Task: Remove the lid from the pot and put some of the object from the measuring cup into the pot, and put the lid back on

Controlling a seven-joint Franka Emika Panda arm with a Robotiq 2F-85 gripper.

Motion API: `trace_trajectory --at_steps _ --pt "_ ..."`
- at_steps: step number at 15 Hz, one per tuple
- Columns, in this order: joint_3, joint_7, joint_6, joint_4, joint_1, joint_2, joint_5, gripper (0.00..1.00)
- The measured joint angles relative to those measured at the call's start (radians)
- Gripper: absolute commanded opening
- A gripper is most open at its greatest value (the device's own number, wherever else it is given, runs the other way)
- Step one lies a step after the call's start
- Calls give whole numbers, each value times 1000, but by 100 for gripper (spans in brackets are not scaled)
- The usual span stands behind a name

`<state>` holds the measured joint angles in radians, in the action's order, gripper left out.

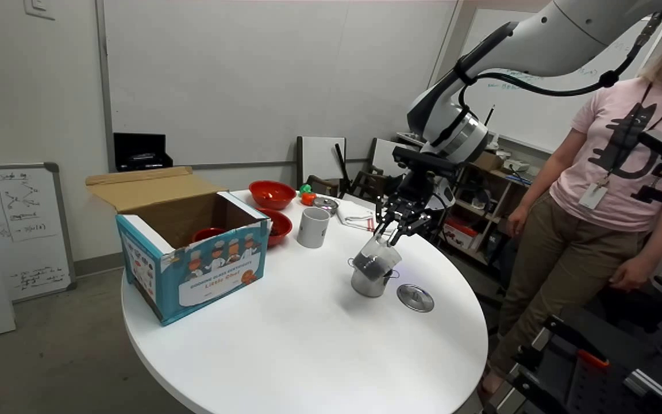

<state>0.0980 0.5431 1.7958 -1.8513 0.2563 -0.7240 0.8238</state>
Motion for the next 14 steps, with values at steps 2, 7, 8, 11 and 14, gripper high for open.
trace_trajectory --at_steps 2,7,8,11,14 --pt "10 0 -6 30 0 -12 4 8" --pt "6 1 -64 133 -8 -44 9 8" --pt "5 1 -81 153 -8 -54 15 8" --pt "6 0 -118 194 1 -87 43 8" --pt "10 -6 -145 209 23 -115 83 8"
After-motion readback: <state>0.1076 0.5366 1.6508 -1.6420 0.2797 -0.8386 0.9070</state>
